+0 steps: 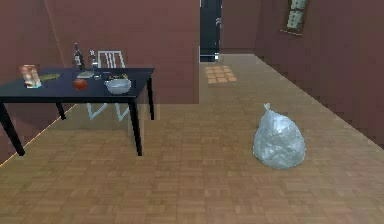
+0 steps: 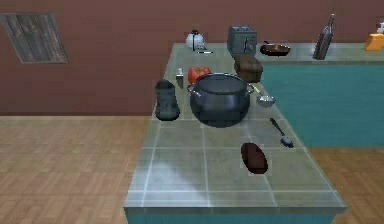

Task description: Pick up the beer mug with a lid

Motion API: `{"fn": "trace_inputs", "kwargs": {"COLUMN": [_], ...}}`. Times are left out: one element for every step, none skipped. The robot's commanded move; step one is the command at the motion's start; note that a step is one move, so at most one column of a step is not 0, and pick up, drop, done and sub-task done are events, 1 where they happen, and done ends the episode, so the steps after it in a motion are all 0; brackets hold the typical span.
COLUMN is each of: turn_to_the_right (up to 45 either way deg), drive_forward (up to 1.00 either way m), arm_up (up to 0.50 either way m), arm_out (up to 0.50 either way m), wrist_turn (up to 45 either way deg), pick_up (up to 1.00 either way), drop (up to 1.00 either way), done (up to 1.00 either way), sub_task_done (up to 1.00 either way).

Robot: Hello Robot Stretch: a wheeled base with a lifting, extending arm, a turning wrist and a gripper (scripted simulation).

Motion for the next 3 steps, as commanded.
{"fn": "trace_inputs", "kwargs": {"turn_to_the_right": [0.0,0.0,0.0], "drive_forward": [0.0,0.0,0.0], "arm_up": [0.5,0.38,0.0], "arm_out": [0.0,0.0,0.44], "wrist_turn": [0.0,0.0,0.0], "pick_up": [0.0,0.0,0.0], "drop": [0.0,0.0,0.0], "done": [0.0,0.0,0.0], "sub_task_done": [0.0,0.0,0.0]}}
